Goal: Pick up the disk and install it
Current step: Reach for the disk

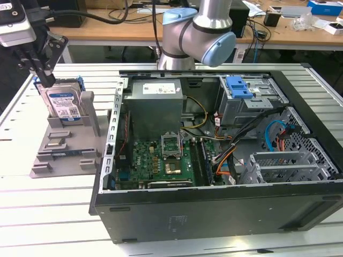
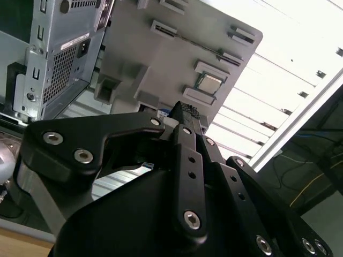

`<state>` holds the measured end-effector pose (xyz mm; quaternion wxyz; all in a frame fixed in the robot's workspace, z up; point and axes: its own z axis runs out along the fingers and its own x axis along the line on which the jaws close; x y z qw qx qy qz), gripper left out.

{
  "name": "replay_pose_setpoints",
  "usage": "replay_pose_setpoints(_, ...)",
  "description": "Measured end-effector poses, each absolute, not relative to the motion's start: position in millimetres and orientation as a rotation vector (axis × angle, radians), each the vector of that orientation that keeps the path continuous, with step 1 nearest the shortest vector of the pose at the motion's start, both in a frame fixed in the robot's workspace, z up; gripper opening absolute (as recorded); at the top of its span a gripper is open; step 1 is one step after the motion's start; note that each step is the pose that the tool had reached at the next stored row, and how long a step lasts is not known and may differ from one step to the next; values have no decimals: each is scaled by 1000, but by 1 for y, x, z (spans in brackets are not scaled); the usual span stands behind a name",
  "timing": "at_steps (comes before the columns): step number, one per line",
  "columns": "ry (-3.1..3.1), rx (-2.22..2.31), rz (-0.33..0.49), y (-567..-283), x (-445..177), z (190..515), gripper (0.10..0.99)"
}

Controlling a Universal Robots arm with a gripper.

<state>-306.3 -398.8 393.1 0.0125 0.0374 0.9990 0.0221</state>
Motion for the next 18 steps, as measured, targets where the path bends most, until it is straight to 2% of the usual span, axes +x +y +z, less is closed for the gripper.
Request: replay_pose_setpoints(18,3114,117,69,-399,-329,393,106)
